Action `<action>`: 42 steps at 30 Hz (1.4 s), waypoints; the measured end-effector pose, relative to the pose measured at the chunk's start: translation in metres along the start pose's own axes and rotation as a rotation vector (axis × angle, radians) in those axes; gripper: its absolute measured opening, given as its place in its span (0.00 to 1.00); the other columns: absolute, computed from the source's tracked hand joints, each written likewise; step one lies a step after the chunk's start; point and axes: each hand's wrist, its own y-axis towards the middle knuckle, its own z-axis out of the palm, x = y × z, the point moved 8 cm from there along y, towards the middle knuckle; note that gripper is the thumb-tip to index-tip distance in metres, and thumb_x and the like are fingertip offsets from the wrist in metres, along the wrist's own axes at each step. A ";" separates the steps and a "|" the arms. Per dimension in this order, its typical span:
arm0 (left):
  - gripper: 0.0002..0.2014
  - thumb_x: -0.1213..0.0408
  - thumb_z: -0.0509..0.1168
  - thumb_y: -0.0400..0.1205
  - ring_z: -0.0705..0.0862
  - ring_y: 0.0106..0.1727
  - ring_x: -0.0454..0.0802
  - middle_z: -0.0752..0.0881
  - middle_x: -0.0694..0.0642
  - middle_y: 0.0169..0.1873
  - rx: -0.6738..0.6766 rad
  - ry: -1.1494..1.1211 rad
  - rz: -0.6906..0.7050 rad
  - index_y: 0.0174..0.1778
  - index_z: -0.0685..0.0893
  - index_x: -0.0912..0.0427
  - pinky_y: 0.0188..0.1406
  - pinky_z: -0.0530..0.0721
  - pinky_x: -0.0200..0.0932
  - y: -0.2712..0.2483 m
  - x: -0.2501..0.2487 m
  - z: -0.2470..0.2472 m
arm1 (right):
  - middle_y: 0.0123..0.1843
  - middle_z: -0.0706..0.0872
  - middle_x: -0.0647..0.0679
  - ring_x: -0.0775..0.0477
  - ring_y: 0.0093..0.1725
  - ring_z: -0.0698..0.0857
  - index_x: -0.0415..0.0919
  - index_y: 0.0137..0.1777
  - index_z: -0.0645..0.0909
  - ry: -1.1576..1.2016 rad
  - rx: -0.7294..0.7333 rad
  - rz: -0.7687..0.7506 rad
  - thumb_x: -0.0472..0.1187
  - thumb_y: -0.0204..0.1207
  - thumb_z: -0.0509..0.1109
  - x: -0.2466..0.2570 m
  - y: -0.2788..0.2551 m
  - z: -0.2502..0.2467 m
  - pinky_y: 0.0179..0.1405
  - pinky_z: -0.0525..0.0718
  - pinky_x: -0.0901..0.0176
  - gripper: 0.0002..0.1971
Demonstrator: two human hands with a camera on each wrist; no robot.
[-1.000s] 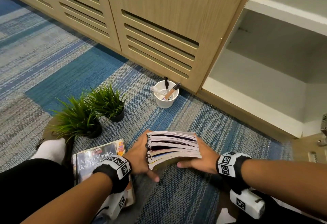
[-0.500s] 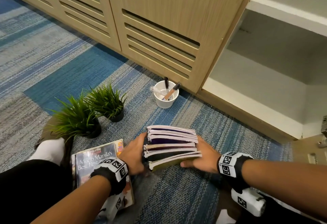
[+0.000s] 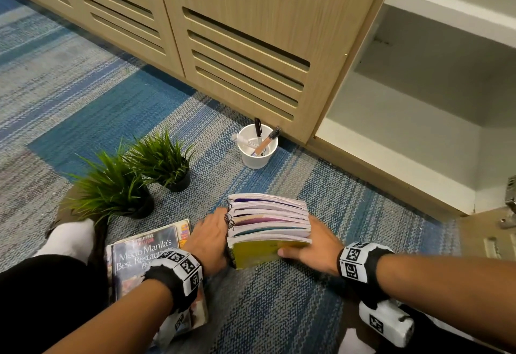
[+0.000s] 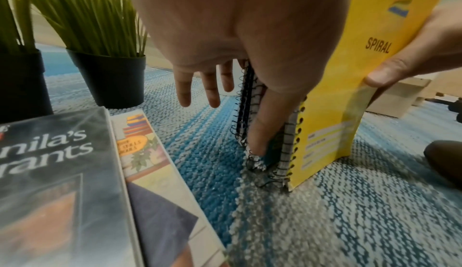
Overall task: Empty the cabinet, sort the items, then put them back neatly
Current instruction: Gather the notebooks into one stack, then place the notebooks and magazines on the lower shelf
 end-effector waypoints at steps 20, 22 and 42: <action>0.35 0.33 0.60 0.72 0.80 0.69 0.37 0.79 0.22 0.59 -0.049 -0.585 -0.167 0.69 0.83 0.52 0.75 0.75 0.40 -0.021 -0.016 -0.003 | 0.39 0.87 0.52 0.47 0.42 0.88 0.56 0.43 0.74 -0.143 0.165 -0.060 0.45 0.68 0.66 0.013 -0.005 0.001 0.39 0.84 0.53 0.06; 0.25 0.41 0.66 0.74 0.76 0.69 0.26 0.77 0.11 0.55 -0.038 -0.649 -0.150 0.67 0.85 0.43 0.76 0.69 0.29 -0.015 -0.020 -0.007 | 0.46 0.90 0.51 0.48 0.46 0.89 0.53 0.52 0.83 -0.159 0.191 -0.005 0.50 0.69 0.67 0.017 0.005 -0.007 0.43 0.84 0.58 0.12; 0.19 0.73 0.60 0.78 0.89 0.53 0.68 0.91 0.65 0.57 0.076 -1.489 -0.527 0.64 0.86 0.64 0.52 0.88 0.59 0.094 -0.162 -0.073 | 0.58 0.91 0.36 0.30 0.55 0.90 0.37 0.68 0.80 0.841 -0.266 0.449 0.49 0.66 0.74 -0.051 0.012 -0.140 0.60 0.85 0.30 0.30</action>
